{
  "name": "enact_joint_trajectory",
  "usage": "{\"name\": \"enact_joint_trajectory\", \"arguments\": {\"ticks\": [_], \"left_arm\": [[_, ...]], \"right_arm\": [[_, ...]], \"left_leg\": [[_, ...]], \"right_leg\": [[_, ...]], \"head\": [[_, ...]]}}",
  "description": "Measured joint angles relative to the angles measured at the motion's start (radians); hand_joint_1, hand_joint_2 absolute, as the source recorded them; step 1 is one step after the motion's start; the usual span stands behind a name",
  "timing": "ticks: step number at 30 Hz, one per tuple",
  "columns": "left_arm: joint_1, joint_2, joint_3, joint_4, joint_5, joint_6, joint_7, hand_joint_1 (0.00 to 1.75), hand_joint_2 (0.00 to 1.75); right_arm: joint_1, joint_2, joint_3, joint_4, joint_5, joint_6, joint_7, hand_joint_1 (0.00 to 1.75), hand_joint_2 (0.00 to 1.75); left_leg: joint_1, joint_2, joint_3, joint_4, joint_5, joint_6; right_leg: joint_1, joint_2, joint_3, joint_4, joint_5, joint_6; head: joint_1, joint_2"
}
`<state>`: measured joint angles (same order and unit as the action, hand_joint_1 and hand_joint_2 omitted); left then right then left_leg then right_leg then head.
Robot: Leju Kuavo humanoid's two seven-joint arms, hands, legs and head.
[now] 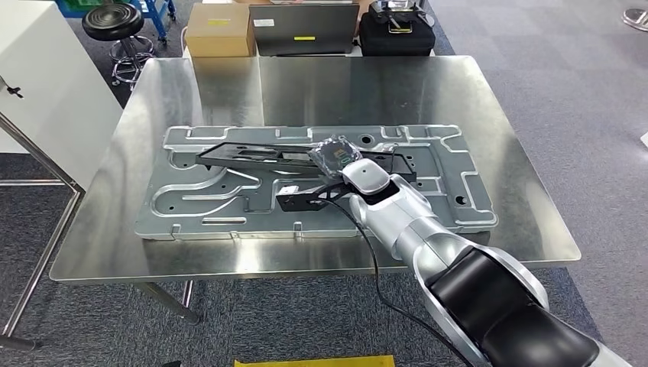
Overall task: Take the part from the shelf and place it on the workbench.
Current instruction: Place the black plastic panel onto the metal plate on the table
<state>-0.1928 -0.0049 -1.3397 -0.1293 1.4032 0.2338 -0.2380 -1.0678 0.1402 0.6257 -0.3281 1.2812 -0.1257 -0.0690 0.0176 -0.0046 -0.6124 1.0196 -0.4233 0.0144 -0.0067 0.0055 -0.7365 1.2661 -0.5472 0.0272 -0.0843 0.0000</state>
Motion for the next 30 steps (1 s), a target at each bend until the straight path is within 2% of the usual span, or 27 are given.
{"name": "enact_joint_trajectory", "arguments": {"ticks": [1,2,3,4,6,7,9,11,13,15,16,17,18,20,22,25,27,28,30], "left_arm": [[0.000,0.000,0.000,0.000,0.001,0.000,0.000,0.00,1.75],[0.000,0.000,0.000,0.000,0.001,0.000,0.000,0.00,1.75],[0.000,0.000,0.000,0.000,0.002,0.000,0.000,0.00,1.75],[0.000,0.000,0.000,0.000,0.002,0.000,0.000,0.00,1.75],[-0.003,0.000,0.000,0.000,0.000,0.000,-0.002,0.00,1.75],[-0.005,0.000,-0.001,0.000,-0.001,0.000,-0.003,0.00,1.75],[-0.007,0.000,-0.003,0.000,-0.010,0.006,-0.006,0.00,1.75],[-0.008,0.000,-0.007,0.000,-0.019,0.016,-0.007,0.00,0.87],[-0.010,0.000,-0.010,0.000,-0.016,0.022,-0.007,0.00,0.00],[-0.009,-0.001,-0.011,0.000,-0.009,0.020,-0.006,0.00,0.00],[-0.008,-0.001,-0.011,0.000,-0.008,0.018,-0.005,0.00,0.00],[-0.006,-0.001,-0.011,0.000,-0.008,0.018,-0.003,0.00,0.00],[-0.006,-0.001,-0.011,0.000,-0.008,0.019,-0.002,0.00,0.00],[-0.007,0.000,-0.011,0.000,-0.008,0.020,0.000,0.00,0.00],[-0.008,0.000,-0.011,0.000,-0.007,0.020,0.002,0.00,0.00],[-0.006,0.000,-0.011,0.000,-0.007,0.020,0.003,0.00,0.00],[-0.006,0.000,-0.011,0.000,-0.007,0.020,0.003,0.00,0.00],[-0.006,0.000,-0.011,0.000,-0.007,0.019,0.002,0.00,0.00],[-0.006,0.000,-0.011,0.000,-0.007,0.018,0.002,0.00,0.00]], "right_arm": [[0.002,0.000,0.000,0.002,0.001,0.000,0.000,1.75,1.75],[0.002,0.000,0.000,0.003,0.002,0.000,0.000,1.75,1.75],[0.002,0.000,0.000,0.004,0.002,0.000,0.000,1.31,1.31],[-0.001,0.000,-0.001,0.005,0.003,0.000,0.000,0.87,0.87],[-0.008,0.000,-0.002,0.005,0.005,0.000,0.000,0.00,0.00],[-0.012,0.000,-0.003,0.005,0.006,0.001,0.000,0.00,0.00],[-0.015,0.000,-0.005,0.005,0.007,0.001,0.001,0.00,0.00],[-0.015,-0.001,-0.007,0.005,0.009,0.000,0.002,0.00,0.00],[-0.016,-0.001,-0.009,0.004,0.010,0.000,0.002,0.00,0.00],[-0.015,-0.001,-0.009,0.004,0.011,0.001,0.002,0.00,0.00],[-0.013,-0.001,-0.009,0.004,0.011,0.001,0.002,0.00,0.00],[-0.012,-0.001,-0.009,0.004,0.011,0.001,0.002,0.00,0.00],[-0.012,-0.001,-0.009,0.004,0.011,0.001,0.001,0.00,0.00],[-0.012,-0.001,-0.009,0.004,0.012,0.001,0.001,0.00,0.00],[-0.014,-0.001,-0.010,0.004,0.013,0.001,0.002,0.00,0.00],[-0.014,-0.001,-0.011,0.003,0.014,0.001,0.001,0.00,0.00],[-0.015,-0.001,-0.012,0.003,0.014,0.001,0.001,0.00,0.00],[-0.015,-0.001,-0.014,0.003,0.014,0.001,0.001,0.00,0.00],[-0.012,-0.001,-0.016,0.004,0.014,0.001,0.002,0.00,0.00]], "left_leg": [[0.000,0.000,0.000,0.000,0.000,0.000],[0.000,-0.001,0.000,0.001,0.000,0.000],[0.000,-0.002,0.001,0.001,-0.001,-0.001],[0.000,-0.002,0.001,0.002,-0.002,-0.002],[-0.003,-0.003,-0.001,0.004,-0.004,-0.008],[-0.005,-0.003,-0.002,0.005,-0.004,-0.013],[-0.006,-0.003,-0.003,0.002,-0.003,-0.024],[-0.005,-0.002,-0.005,0.011,-0.013,-0.035],[-0.003,-0.001,-0.038,0.091,-0.060,-0.042],[-0.003,-0.001,-0.100,0.226,-0.120,-0.047],[-0.002,-0.001,-0.122,0.273,-0.132,-0.048],[-0.001,-0.001,-0.128,0.284,-0.125,-0.049],[0.000,-0.001,-0.114,0.254,-0.099,-0.049],[0.002,0.000,-0.051,0.123,-0.035,-0.047],[0.000,0.000,-0.007,0.031,-0.010,-0.039],[-0.002,-0.002,-0.002,0.012,-0.008,-0.021],[0.000,-0.001,0.000,0.007,-0.003,-0.009],[0.001,-0.001,0.000,0.005,-0.001,-0.004],[0.000,0.000,-0.001,0.005,-0.001,0.000]], "right_leg": [[-0.001,0.000,-0.018,0.035,-0.005,0.002],[-0.002,0.000,-0.018,0.034,0.008,0.002],[-0.003,0.000,-0.001,-0.005,0.038,0.001],[-0.004,0.000,0.030,-0.071,0.076,-0.002],[0.000,0.000,0.088,-0.193,0.121,-0.011],[0.002,0.001,0.101,-0.223,0.125,-0.015],[0.005,0.002,0.104,-0.238,0.123,-0.024],[0.000,0.001,0.110,-0.247,0.127,-0.036],[-0.003,-0.001,0.117,-0.254,0.130,-0.046],[-0.001,-0.002,0.117,-0.254,0.129,-0.051],[-0.001,-0.002,0.117,-0.253,0.129,-0.051],[-0.001,-0.002,0.117,-0.251,0.128,-0.051],[-0.001,-0.001,0.117,-0.249,0.126,-0.050],[0.000,0.000,0.117,-0.241,0.121,-0.044],[0.004,0.002,0.113,-0.233,0.117,-0.035],[0.004,0.001,0.111,-0.234,0.118,-0.019],[0.001,0.000,0.099,-0.203,0.093,-0.008],[-0.001,-0.001,0.080,-0.160,0.066,-0.003],[-0.001,-0.001,0.020,-0.028,0.003,0.002]], "head": [[0.000,0.000],[0.000,0.000],[0.000,0.000],[0.000,0.000],[0.000,0.000],[0.000,0.000],[0.000,0.000],[0.000,0.000],[0.000,0.000],[0.000,0.000],[0.000,0.000],[0.000,0.000],[0.000,0.000],[0.000,0.000],[0.000,0.000],[0.000,0.000],[0.000,0.000],[0.000,0.000],[0.000,0.000]]}}
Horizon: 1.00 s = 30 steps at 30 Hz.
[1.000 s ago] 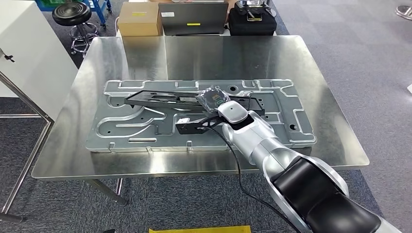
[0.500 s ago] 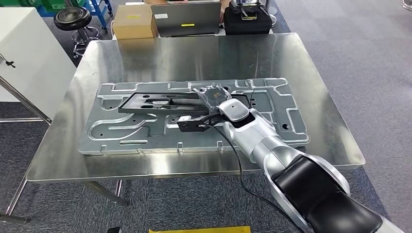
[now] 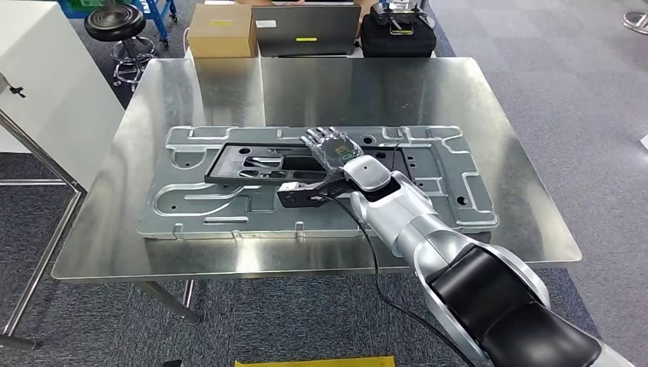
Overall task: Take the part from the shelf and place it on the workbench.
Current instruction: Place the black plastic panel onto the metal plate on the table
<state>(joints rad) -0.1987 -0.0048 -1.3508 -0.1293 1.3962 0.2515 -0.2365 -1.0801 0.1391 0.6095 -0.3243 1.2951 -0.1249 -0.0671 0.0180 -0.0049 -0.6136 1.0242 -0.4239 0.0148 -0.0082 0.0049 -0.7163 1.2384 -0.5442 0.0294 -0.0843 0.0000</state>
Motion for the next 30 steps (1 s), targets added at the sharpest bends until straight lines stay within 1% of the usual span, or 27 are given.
{"name": "enact_joint_trajectory", "arguments": {"ticks": [1,2,3,4,5,6,7,8,9,11,12,13,15,16,17,18,19,20,21,22,23,25,26,27,28,29,30], "left_arm": [[0.001,0.000,0.000,0.000,0.000,-0.001,0.000,0.00,0.00],[0.001,0.000,0.000,0.000,0.000,-0.002,0.000,0.00,0.00],[0.002,0.000,0.000,0.000,0.000,-0.003,0.000,0.00,0.00],[0.002,0.000,0.000,0.000,0.000,-0.003,0.000,0.00,0.00],[0.002,-0.001,0.000,0.000,0.000,-0.003,0.000,0.00,0.00],[0.001,-0.001,0.000,0.000,0.000,-0.003,0.000,0.00,0.00],[0.001,-0.001,0.000,0.000,0.000,-0.003,0.000,0.00,0.00],[0.001,-0.002,0.000,0.000,0.000,-0.003,0.000,0.00,0.00],[0.001,-0.002,0.000,0.000,0.000,-0.003,0.000,0.00,0.00],[0.001,-0.002,0.000,0.000,0.000,-0.003,0.000,0.00,0.00],[0.001,-0.002,0.000,0.000,0.000,-0.003,0.000,0.00,0.00],[0.001,-0.001,0.000,0.000,0.000,-0.003,0.000,0.00,0.00],[0.002,-0.001,0.000,0.000,0.000,-0.003,0.000,0.00,0.00],[0.003,-0.002,0.000,0.000,0.000,-0.003,0.000,0.00,0.00],[0.004,-0.002,0.000,0.000,0.000,-0.003,0.000,0.00,0.00],[0.004,-0.002,0.000,0.000,0.000,-0.003,0.000,0.00,0.00],[0.004,-0.001,0.000,0.000,0.000,-0.003,0.000,0.00,0.00],[0.004,-0.001,0.000,0.000,0.000,-0.004,0.001,0.00,0.00],[0.003,-0.001,0.000,0.000,0.001,-0.006,0.002,0.00,0.00],[0.002,0.000,0.000,0.000,0.002,-0.008,0.003,0.00,0.00],[0.002,0.000,0.000,0.000,0.003,-0.010,0.005,0.00,0.00],[0.004,0.000,0.000,0.000,0.006,-0.013,0.007,0.00,0.00],[0.004,0.000,0.000,0.000,0.007,-0.014,0.009,0.00,0.00],[0.004,-0.001,0.000,0.000,0.008,-0.015,0.010,0.00,0.00],[0.004,-0.001,0.000,0.000,0.008,-0.016,0.012,0.00,0.00],[0.004,-0.001,0.000,0.000,0.009,-0.016,0.013,0.00,0.00],[0.004,-0.001,0.000,0.000,0.009,-0.017,0.014,0.00,0.00]], "right_arm": [[0.003,0.000,0.000,0.000,0.000,0.000,0.000,0.00,0.00],[0.006,-0.001,-0.001,0.000,0.000,0.000,0.000,0.00,0.00],[0.007,-0.001,-0.002,0.000,0.000,0.000,0.001,0.00,0.00],[0.007,-0.001,-0.002,0.000,0.000,0.000,0.001,0.00,0.00],[0.005,-0.001,-0.003,0.000,0.000,0.000,0.001,0.00,0.00],[0.003,-0.001,-0.004,0.000,0.000,0.000,0.001,0.00,0.00],[0.001,-0.001,-0.004,-0.001,0.000,0.000,0.001,0.00,0.00],[0.000,-0.001,-0.004,-0.001,0.000,0.000,0.001,0.00,0.00],[0.000,-0.002,-0.004,0.000,0.000,0.000,0.001,0.00,0.00],[0.000,-0.002,-0.004,-0.002,0.000,0.000,0.001,0.00,0.00],[-0.001,-0.002,-0.004,-0.002,0.000,0.000,0.001,0.00,0.00],[-0.002,-0.002,-0.004,-0.003,0.000,0.000,0.001,0.00,0.00],[0.000,-0.002,-0.004,-0.004,0.000,0.000,0.001,0.00,0.00],[0.002,-0.002,-0.004,-0.004,0.000,0.000,0.001,0.00,0.00],[0.004,-0.002,-0.004,-0.003,0.000,0.000,0.001,0.00,0.00],[0.005,-0.002,-0.004,-0.003,0.000,0.000,0.001,0.00,0.00],[0.005,-0.002,-0.004,-0.004,0.000,0.000,0.001,0.00,0.00],[0.005,-0.002,-0.004,-0.004,0.000,0.000,0.001,0.00,0.00],[0.004,-0.002,-0.004,-0.004,0.000,0.001,0.000,0.00,0.00],[0.003,-0.002,-0.004,-0.005,0.000,0.001,0.000,0.00,0.00],[0.004,-0.002,-0.004,-0.005,0.000,0.002,0.000,0.00,0.00],[0.004,-0.001,-0.004,-0.006,0.002,0.002,0.000,0.00,0.00],[0.004,-0.001,-0.005,-0.006,0.002,0.002,0.000,0.00,0.00],[0.004,-0.001,-0.005,-0.006,0.002,0.002,0.001,0.00,0.00],[0.003,-0.001,-0.005,-0.007,0.002,0.002,0.001,0.00,0.00],[0.004,-0.001,-0.005,-0.007,0.003,0.002,0.002,0.00,0.00],[0.006,-0.001,-0.005,-0.007,0.003,0.002,0.002,0.00,0.00]], "left_leg": [[0.000,0.000,0.000,0.000,0.000,0.000],[-0.001,0.000,0.000,0.000,0.000,0.001],[-0.001,-0.001,0.000,0.000,0.000,0.001],[-0.001,-0.001,0.002,0.000,0.000,0.000],[-0.001,-0.001,0.003,0.000,-0.001,-0.001],[-0.003,-0.001,0.003,0.001,-0.002,-0.004],[-0.005,-0.001,0.003,0.001,-0.002,-0.008],[-0.005,-0.001,0.002,0.001,-0.002,-0.013],[-0.006,-0.001,0.002,-0.001,-0.001,-0.018],[-0.006,-0.001,0.001,0.000,-0.005,-0.029],[-0.006,-0.001,-0.006,0.018,-0.019,-0.034],[-0.006,-0.001,-0.022,0.056,-0.042,-0.038],[-0.004,-0.001,-0.079,0.186,-0.107,-0.046],[-0.003,0.000,-0.108,0.246,-0.128,-0.049],[-0.002,0.000,-0.124,0.279,-0.133,-0.051],[-0.001,0.000,-0.121,0.271,-0.117,-0.053],[0.001,0.000,-0.098,0.221,-0.084,-0.053],[0.002,0.001,-0.065,0.149,-0.048,-0.052],[0.002,0.001,-0.031,0.081,-0.023,-0.050],[0.001,0.001,-0.008,0.032,-0.009,-0.045],[0.000,0.001,0.002,0.010,-0.007,-0.039],[-0.002,-0.001,0.002,0.006,-0.008,-0.025],[-0.001,-0.001,0.002,0.004,-0.005,-0.019],[0.000,-0.001,0.003,0.002,-0.003,-0.013],[0.001,-0.001,0.004,-0.001,-0.001,-0.007],[0.002,0.000,0.003,-0.001,0.000,-0.004],[0.001,0.000,0.003,-0.001,0.000,-0.002]], "right_leg": [[0.000,0.000,-0.025,0.053,-0.017,0.001],[0.000,0.000,-0.035,0.075,-0.016,0.001],[0.000,0.000,-0.026,0.055,0.005,-0.001],[0.000,0.000,0.002,-0.002,0.038,-0.005],[0.002,0.000,0.038,-0.077,0.071,-0.011],[0.005,0.000,0.069,-0.142,0.095,-0.016],[0.008,0.000,0.091,-0.188,0.109,-0.021],[0.011,0.000,0.100,-0.210,0.111,-0.025],[0.013,0.000,0.101,-0.212,0.111,-0.028],[0.008,-0.001,0.104,-0.221,0.117,-0.038],[0.005,-0.002,0.107,-0.227,0.120,-0.045],[0.002,-0.003,0.109,-0.231,0.123,-0.050],[0.002,-0.004,0.110,-0.233,0.123,-0.055],[0.003,-0.004,0.110,-0.232,0.123,-0.055],[0.003,-0.004,0.109,-0.232,0.123,-0.055],[0.003,-0.004,0.109,-0.230,0.122,-0.054],[0.002,-0.003,0.109,-0.228,0.120,-0.052],[0.002,-0.003,0.109,-0.224,0.118,-0.049],[0.003,-0.002,0.107,-0.218,0.115,-0.044],[0.005,-0.001,0.105,-0.214,0.112,-0.039],[0.007,-0.001,0.103,-0.211,0.111,-0.034],[0.008,-0.001,0.101,-0.212,0.112,-0.024],[0.006,-0.002,0.100,-0.208,0.108,-0.018],[0.005,-0.002,0.094,-0.194,0.096,-0.013],[0.003,-0.003,0.080,-0.161,0.075,-0.008],[0.001,-0.003,0.057,-0.109,0.045,-0.004],[0.001,-0.003,0.026,-0.042,0.012,-0.002]], "head": [[0.000,0.000],[0.000,0.000],[0.000,0.000],[0.000,0.000],[0.000,0.000],[0.000,0.000],[0.000,0.000],[0.000,0.000],[0.000,0.000],[0.000,0.000],[0.000,0.000],[0.000,0.000],[0.000,0.000],[0.000,0.000],[0.000,0.000],[0.000,0.000],[0.000,0.000],[0.000,0.000],[0.000,0.000],[0.000,0.000],[0.000,0.000],[0.000,0.000],[0.000,0.000],[0.000,0.000],[0.000,0.000],[0.000,0.000],[0.000,0.000]]}}
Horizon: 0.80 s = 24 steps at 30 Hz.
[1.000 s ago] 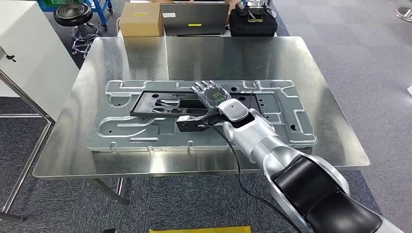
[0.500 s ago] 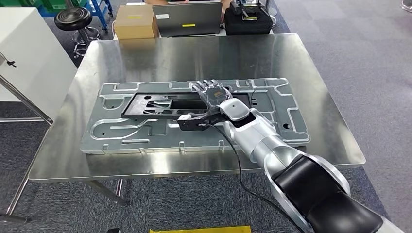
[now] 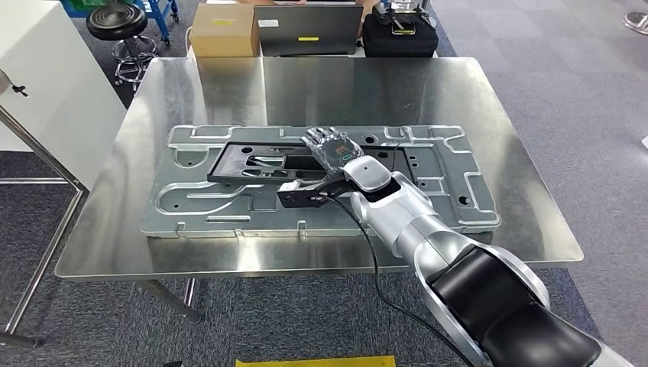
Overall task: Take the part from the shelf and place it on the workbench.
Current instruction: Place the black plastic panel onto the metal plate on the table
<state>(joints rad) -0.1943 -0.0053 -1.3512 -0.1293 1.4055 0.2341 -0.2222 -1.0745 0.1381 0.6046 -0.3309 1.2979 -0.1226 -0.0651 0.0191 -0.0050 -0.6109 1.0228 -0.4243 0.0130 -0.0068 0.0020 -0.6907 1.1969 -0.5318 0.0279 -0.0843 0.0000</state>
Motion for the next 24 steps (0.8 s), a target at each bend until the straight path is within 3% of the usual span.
{"name": "enact_joint_trajectory", "arguments": {"ticks": [2,3,5,7,9,12,14,16,17,18,19,22,24], "left_arm": [[0.002,0.000,0.000,0.000,0.000,-0.002,0.002,0.00,0.00],[0.003,0.000,0.000,0.000,0.001,-0.003,0.003,0.00,0.00],[0.003,-0.001,0.000,0.000,0.001,-0.007,0.005,0.00,0.00],[0.003,-0.001,0.000,0.000,0.001,-0.012,0.008,0.00,0.00],[0.003,-0.002,0.000,0.000,0.001,-0.015,0.010,0.00,0.00],[0.003,-0.002,0.000,0.000,0.000,-0.008,0.012,0.00,0.00],[0.003,-0.002,-0.001,0.000,0.000,-0.002,0.012,0.00,0.00],[0.004,-0.002,-0.001,0.000,0.000,0.000,0.012,0.00,0.00],[0.006,-0.002,-0.001,0.000,0.000,0.000,0.012,0.00,0.00],[0.007,-0.003,-0.002,0.000,0.000,0.001,0.012,0.00,0.00],[0.008,-0.003,-0.002,0.000,0.000,0.002,0.012,0.00,0.00],[0.007,-0.002,-0.002,0.000,0.000,0.005,0.011,0.00,0.00],[0.006,-0.002,-0.003,0.000,-0.001,0.004,0.010,0.00,0.00]], "right_arm": [[0.007,0.000,0.000,0.000,0.000,0.000,0.000,0.00,0.00],[0.009,-0.001,0.000,0.000,0.000,0.000,0.000,0.00,0.00],[0.009,-0.001,0.000,0.000,0.000,0.000,0.000,0.00,0.00],[0.006,-0.001,0.000,-0.001,0.001,0.000,0.002,0.00,0.00],[0.005,-0.002,-0.001,-0.002,0.004,0.000,0.007,0.00,0.00],[0.005,-0.004,-0.002,-0.004,0.010,0.001,0.015,0.00,0.00],[0.004,-0.004,-0.003,-0.006,0.013,0.001,0.016,0.00,0.00],[0.007,-0.004,-0.003,-0.008,0.015,0.001,0.016,0.00,0.00],[0.011,-0.004,-0.003,-0.008,0.016,0.001,0.016,0.00,0.00],[0.013,-0.005,-0.003,-0.008,0.016,0.001,0.016,0.00,0.00],[0.015,-0.005,-0.003,-0.008,0.017,0.001,0.016,0.00,0.00],[0.014,-0.005,-0.003,-0.008,0.018,0.001,0.017,0.00,0.00],[0.014,-0.006,-0.003,-0.009,0.019,0.001,0.018,0.00,0.00]], "left_leg": [[-0.001,0.000,-0.001,0.000,0.000,0.001],[-0.001,0.000,0.000,0.000,0.000,0.001],[-0.001,-0.001,0.001,0.001,-0.001,0.000],[-0.004,-0.001,0.001,0.002,-0.002,-0.005],[-0.006,-0.001,-0.001,0.001,-0.001,-0.014],[-0.006,0.000,-0.005,0.007,-0.009,-0.030],[-0.005,0.000,-0.037,0.080,-0.054,-0.038],[-0.004,0.000,-0.096,0.211,-0.114,-0.044],[-0.004,0.000,-0.119,0.259,-0.128,-0.047],[-0.003,0.001,-0.127,0.274,-0.123,-0.048],[-0.002,0.001,-0.115,0.248,-0.100,-0.049],[0.000,0.001,-0.024,0.060,-0.015,-0.043],[-0.003,0.000,-0.001,0.010,-0.009,-0.032]], "right_leg": [[0.000,0.000,-0.050,0.104,-0.032,0.002],[0.000,0.000,-0.053,0.108,-0.021,0.001],[0.001,0.000,-0.003,0.001,0.047,-0.007],[0.005,0.000,0.058,-0.126,0.094,-0.017],[0.011,0.001,0.075,-0.169,0.099,-0.023],[0.006,0.000,0.078,-0.182,0.106,-0.039],[0.000,-0.001,0.083,-0.191,0.111,-0.048],[0.002,-0.001,0.083,-0.192,0.111,-0.052],[0.002,-0.001,0.083,-0.192,0.111,-0.052],[0.002,-0.001,0.083,-0.190,0.110,-0.052],[0.002,0.000,0.083,-0.188,0.109,-0.051],[0.003,0.002,0.080,-0.175,0.101,-0.041],[0.007,0.003,0.075,-0.170,0.099,-0.031]], "head": [[0.000,0.000],[0.000,0.000],[0.000,0.000],[0.000,0.000],[0.000,0.000],[0.000,0.000],[0.000,0.000],[0.000,0.000],[0.000,0.000],[0.000,0.000],[0.000,0.000],[0.000,0.000],[0.000,0.000]]}}
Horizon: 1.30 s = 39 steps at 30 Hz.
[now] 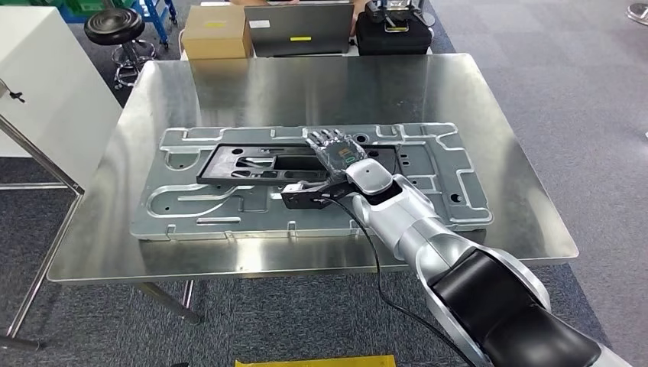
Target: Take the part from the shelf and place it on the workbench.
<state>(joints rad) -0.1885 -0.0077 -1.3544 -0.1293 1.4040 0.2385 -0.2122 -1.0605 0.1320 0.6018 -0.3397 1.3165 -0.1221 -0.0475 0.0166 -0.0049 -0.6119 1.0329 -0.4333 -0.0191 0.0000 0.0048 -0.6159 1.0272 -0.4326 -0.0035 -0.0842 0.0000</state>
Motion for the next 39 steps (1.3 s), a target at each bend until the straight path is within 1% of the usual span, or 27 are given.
{"name": "enact_joint_trajectory", "arguments": {"ticks": [2,4,5,7,8,9,10,11,13,14,15,17,19,21,23,24,25,26,28,29,30,33,34,35,36,38,39], "left_arm": [[0.000,0.000,-0.001,0.000,-0.002,-0.002,-0.001,0.00,0.00],[0.000,-0.001,-0.003,0.000,-0.003,-0.003,-0.001,0.00,0.00],[-0.001,-0.001,-0.004,0.000,-0.003,-0.003,-0.001,0.00,0.00],[-0.001,-0.001,-0.006,0.000,-0.005,-0.005,-0.002,0.00,0.00],[0.000,-0.001,-0.007,0.000,-0.005,-0.006,-0.002,0.00,0.00],[0.001,-0.002,-0.008,0.000,-0.006,-0.006,-0.002,0.00,0.00],[0.002,-0.002,-0.009,0.000,-0.006,-0.007,-0.002,0.00,0.00],[0.002,-0.002,-0.010,0.000,-0.005,-0.007,-0.002,0.00,0.00],[0.001,-0.002,-0.011,0.000,-0.005,-0.008,-0.003,0.00,0.00],[0.000,-0.002,-0.011,0.000,-0.004,-0.008,-0.003,0.00,0.00],[0.000,-0.002,-0.011,0.000,-0.003,-0.008,-0.003,0.00,0.00],[0.000,-0.002,-0.011,0.000,0.000,-0.008,-0.003,0.00,0.00],[-0.001,-0.002,-0.011,0.000,0.001,-0.008,-0.003,0.00,0.00],[-0.001,-0.002,-0.011,0.000,0.001,-0.008,-0.003,0.00,0.00],[0.000,-0.002,-0.012,0.000,0.002,-0.008,-0.003,0.00,0.00],[0.002,-0.002,-0.012,0.000,0.002,-0.008,-0.003,0.00,0.00],[0.003,-0.002,-0.012,0.000,0.002,-0.008,-0.003,0.00,0.00],[0.003,-0.002,-0.012,0.000,0.003,-0.008,-0.004,0.00,0.00],[0.002,-0.002,-0.012,0.000,0.003,-0.007,-0.004,0.00,0.00],[0.001,-0.002,-0.012,0.000,0.004,-0.007,-0.005,0.00,0.00],[0.001,-0.002,-0.012,0.000,0.004,-0.007,-0.005,0.00,0.00],[0.002,-0.002,-0.012,0.000,0.004,-0.007,-0.005,0.00,0.00],[0.002,-0.002,-0.012,0.000,0.004,-0.007,-0.005,0.00,0.00],[0.001,-0.002,-0.012,0.000,0.004,-0.007,-0.005,0.00,0.00],[0.001,-0.002,-0.012,0.000,0.004,-0.007,-0.005,0.00,0.00],[0.001,-0.002,-0.012,0.000,0.004,-0.007,-0.005,0.00,0.00],[0.001,-0.002,-0.012,0.000,0.004,-0.007,-0.005,0.00,0.00]], "right_arm": [[0.001,-0.001,0.000,0.000,0.000,0.000,0.001,0.00,0.00],[0.001,-0.004,-0.001,-0.001,0.000,0.000,0.002,0.00,0.00],[0.001,-0.006,-0.001,-0.001,0.000,0.000,0.003,0.00,0.00],[0.005,-0.011,-0.002,-0.001,0.000,0.000,0.005,0.00,0.00],[0.010,-0.013,-0.002,-0.001,0.000,0.000,0.006,0.00,0.00],[0.014,-0.016,-0.002,-0.001,0.000,0.000,0.006,0.00,0.00],[0.017,-0.017,-0.003,-0.001,0.000,0.000,0.007,0.00,0.00],[0.018,-0.018,-0.003,-0.001,0.000,0.000,0.008,0.00,0.00],[0.015,-0.019,-0.005,-0.002,0.001,0.000,0.009,0.00,0.00],[0.014,-0.020,-0.006,-0.002,0.003,0.000,0.009,0.00,0.00],[0.013,-0.020,-0.007,-0.002,0.005,0.000,0.009,0.00,0.00],[0.014,-0.020,-0.007,-0.002,0.008,-0.001,0.009,0.00,0.00],[0.014,-0.020,-0.008,-0.003,0.010,-0.001,0.009,0.00,0.00],[0.014,-0.020,-0.008,-0.005,0.010,-0.001,0.009,0.00,0.00],[0.016,-0.020,-0.008,-0.005,0.011,0.000,0.009,0.00,0.00],[0.017,-0.020,-0.008,-0.005,0.012,0.000,0.009,0.00,0.00],[0.018,-0.020,-0.008,-0.005,0.012,0.000,0.009,0.00,0.00],[0.019,-0.020,-0.008,-0.005,0.012,0.000,0.008,0.00,0.00],[0.018,-0.020,-0.008,-0.006,0.012,0.000,0.008,0.00,0.00],[0.018,-0.020,-0.008,-0.006,0.012,0.000,0.008,0.00,0.00],[0.017,-0.020,-0.008,-0.007,0.012,0.000,0.008,0.00,0.00],[0.017,-0.019,-0.009,-0.007,0.012,0.000,0.007,0.00,0.00],[0.016,-0.019,-0.009,-0.007,0.012,0.000,0.007,0.00,0.00],[0.015,-0.019,-0.010,-0.007,0.012,0.000,0.007,0.00,0.00],[0.015,-0.020,-0.010,-0.007,0.012,0.000,0.007,0.00,0.00],[0.017,-0.020,-0.010,-0.007,0.012,0.001,0.007,0.00,0.00],[0.020,-0.020,-0.010,-0.007,0.012,0.001,0.007,0.00,0.00]], "left_leg": [[0.000,-0.001,0.000,-0.004,0.003,0.012],[0.002,0.000,0.000,-0.008,0.008,0.024],[0.004,0.000,0.001,-0.010,0.009,0.028],[0.003,0.001,0.000,-0.010,0.010,0.033],[0.003,0.001,-0.001,-0.010,0.010,0.034],[0.002,0.001,-0.001,-0.010,0.010,0.034],[0.002,0.001,-0.001,-0.010,0.010,0.034],[0.002,0.000,0.000,-0.010,0.010,0.034],[0.000,0.000,0.001,-0.009,0.010,0.030],[-0.001,0.000,0.000,-0.008,0.010,0.026],[-0.003,-0.001,-0.001,-0.008,0.010,0.021],[-0.004,-0.001,-0.001,-0.012,0.013,0.009],[-0.004,0.000,-0.007,0.003,-0.002,0.000],[-0.002,0.000,-0.042,0.089,-0.057,-0.006],[-0.002,0.000,-0.097,0.222,-0.119,-0.010],[-0.002,0.000,-0.113,0.262,-0.130,-0.011],[-0.002,0.000,-0.111,0.265,-0.123,-0.011],[-0.002,0.000,-0.089,0.226,-0.097,-0.010],[-0.003,0.001,-0.015,0.085,-0.039,-0.004],[-0.005,0.001,0.012,0.031,-0.022,0.001],[-0.006,0.000,0.026,-0.001,-0.016,0.006],[-0.006,0.000,0.025,-0.013,-0.008,0.021],[-0.004,0.000,0.025,-0.018,-0.003,0.026],[-0.001,0.001,0.024,-0.022,0.002,0.032],[0.000,0.002,0.023,-0.025,0.006,0.036],[0.000,0.003,0.017,-0.025,0.009,0.039],[-0.001,0.003,0.015,-0.025,0.011,0.039]], "right_leg": [[0.000,0.000,-0.002,0.000,0.000,0.010],[-0.003,-0.001,-0.013,0.029,-0.023,0.021],[-0.004,-0.001,-0.031,0.069,-0.048,0.026],[-0.006,-0.001,-0.091,0.201,-0.112,0.034],[-0.007,-0.001,-0.119,0.259,-0.133,0.036],[-0.007,-0.002,-0.134,0.289,-0.135,0.036],[-0.007,-0.002,-0.130,0.280,-0.119,0.035],[-0.007,-0.002,-0.106,0.230,-0.087,0.033],[-0.004,-0.001,-0.036,0.089,-0.023,0.023],[-0.002,-0.001,-0.011,0.035,-0.006,0.018],[0.001,-0.001,0.001,0.008,-0.001,0.014],[0.002,0.000,0.002,-0.002,0.000,0.004],[-0.003,-0.002,0.004,-0.011,0.006,-0.010],[-0.006,-0.004,0.006,-0.017,0.011,-0.020],[-0.004,-0.005,0.003,-0.015,0.012,-0.023],[-0.003,-0.005,0.002,-0.014,0.012,-0.023],[-0.002,-0.005,0.001,-0.012,0.012,-0.023],[-0.002,-0.004,0.001,-0.009,0.012,-0.023],[0.000,-0.004,-0.001,-0.003,0.010,-0.019],[0.001,-0.003,-0.003,-0.001,0.010,-0.015],[0.002,-0.003,-0.005,0.000,0.011,-0.010],[0.003,-0.003,-0.009,-0.002,0.016,0.005],[0.002,-0.003,-0.013,0.007,0.007,0.010],[0.001,-0.003,-0.024,0.033,-0.014,0.016],[-0.001,-0.002,-0.044,0.083,-0.047,0.020],[-0.005,-0.003,-0.100,0.218,-0.115,0.029],[-0.007,-0.003,-0.119,0.266,-0.130,0.032]], "head": [[0.000,0.000],[0.000,0.000],[0.000,0.000],[0.000,0.000],[0.000,0.000],[0.000,0.000],[0.000,0.000],[0.000,0.000],[0.000,0.000],[0.000,0.000],[0.000,0.000],[0.000,0.000],[0.000,0.000],[0.000,0.000],[0.000,0.000],[0.000,0.000],[0.000,0.000],[0.000,0.000],[0.000,0.000],[0.000,0.000],[0.000,0.000],[0.000,0.000],[0.000,0.000],[0.000,0.000],[0.000,0.000],[0.000,0.000],[0.000,0.000]]}}
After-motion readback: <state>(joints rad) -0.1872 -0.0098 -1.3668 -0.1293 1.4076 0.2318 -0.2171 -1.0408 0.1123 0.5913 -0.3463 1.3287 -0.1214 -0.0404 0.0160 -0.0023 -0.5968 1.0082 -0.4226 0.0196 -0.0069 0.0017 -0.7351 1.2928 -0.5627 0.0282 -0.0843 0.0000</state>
